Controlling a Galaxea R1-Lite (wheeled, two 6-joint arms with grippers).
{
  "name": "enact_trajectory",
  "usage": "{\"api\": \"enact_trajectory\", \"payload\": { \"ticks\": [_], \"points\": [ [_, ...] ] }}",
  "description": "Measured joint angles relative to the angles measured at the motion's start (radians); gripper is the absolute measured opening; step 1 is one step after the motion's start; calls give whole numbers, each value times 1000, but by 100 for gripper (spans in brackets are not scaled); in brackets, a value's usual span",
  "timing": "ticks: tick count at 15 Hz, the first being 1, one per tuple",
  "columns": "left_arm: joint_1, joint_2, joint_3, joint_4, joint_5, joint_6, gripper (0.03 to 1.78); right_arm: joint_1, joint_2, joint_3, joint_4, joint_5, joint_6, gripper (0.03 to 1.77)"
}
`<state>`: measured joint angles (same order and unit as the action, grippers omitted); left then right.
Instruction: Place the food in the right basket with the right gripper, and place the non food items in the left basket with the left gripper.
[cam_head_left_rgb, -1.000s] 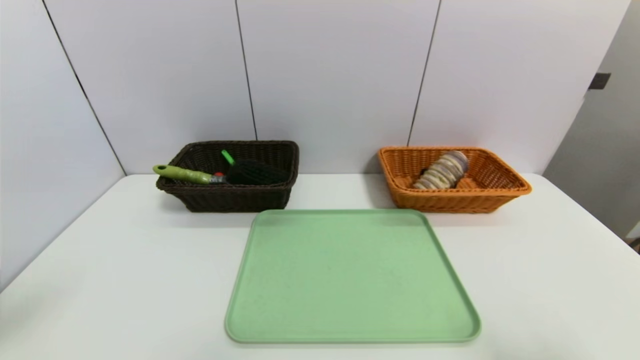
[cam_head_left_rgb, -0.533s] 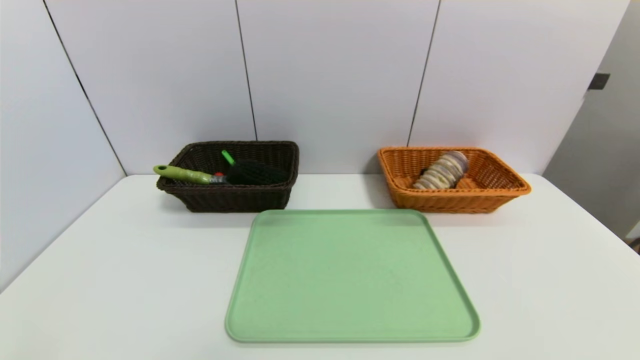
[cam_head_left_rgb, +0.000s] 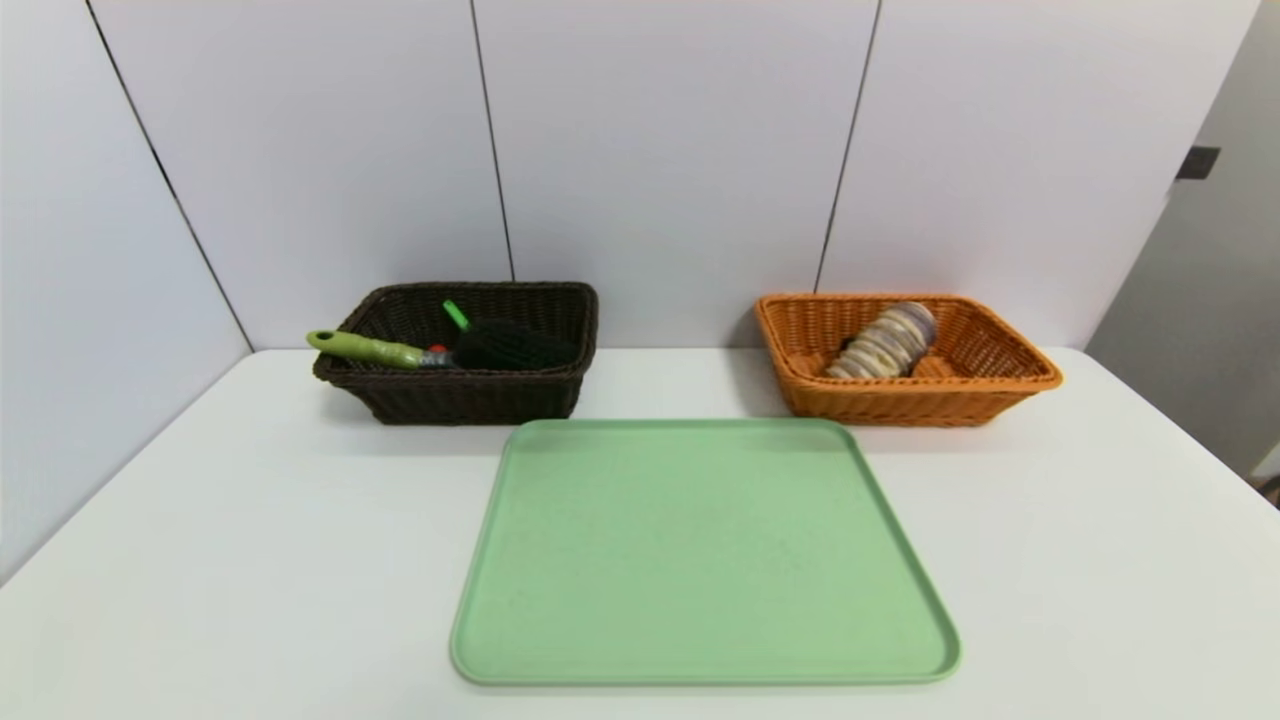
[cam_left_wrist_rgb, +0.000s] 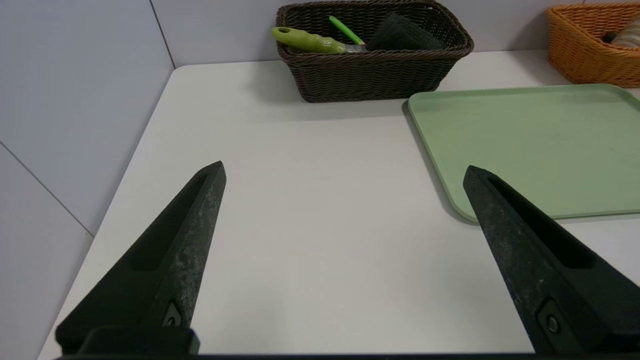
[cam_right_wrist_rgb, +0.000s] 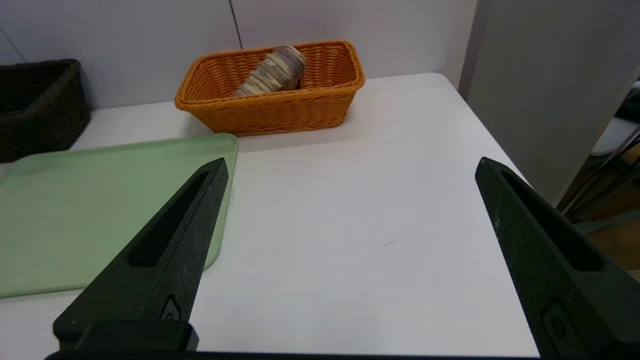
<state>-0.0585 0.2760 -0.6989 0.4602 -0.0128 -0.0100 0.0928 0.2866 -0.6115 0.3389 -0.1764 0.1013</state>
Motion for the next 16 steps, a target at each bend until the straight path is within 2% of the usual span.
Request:
{"api": "enact_trajectory", "payload": {
  "ticks": [2,4,8,10,12,14,16],
  "points": [
    [1,-10,10,-1,-1,1,169,19,26,-30,1,-10,50,171],
    [14,-26,26,-1,-2,0,169,18,59,-57,-5,-12,56,171],
    [38,-91,82,0,-8,9,169,-76,26,-24,-10,-5,53,171],
    [44,-127,97,-3,-35,12,169,-99,-32,0,-11,13,44,171],
    [46,-174,117,-5,-55,13,169,-100,-101,17,-12,41,12,171],
    [47,-229,168,-39,-57,20,169,-99,-185,55,-13,99,-61,171],
    [47,-257,237,-155,-53,26,169,-97,-241,107,-81,149,-143,171]
  ]
}}
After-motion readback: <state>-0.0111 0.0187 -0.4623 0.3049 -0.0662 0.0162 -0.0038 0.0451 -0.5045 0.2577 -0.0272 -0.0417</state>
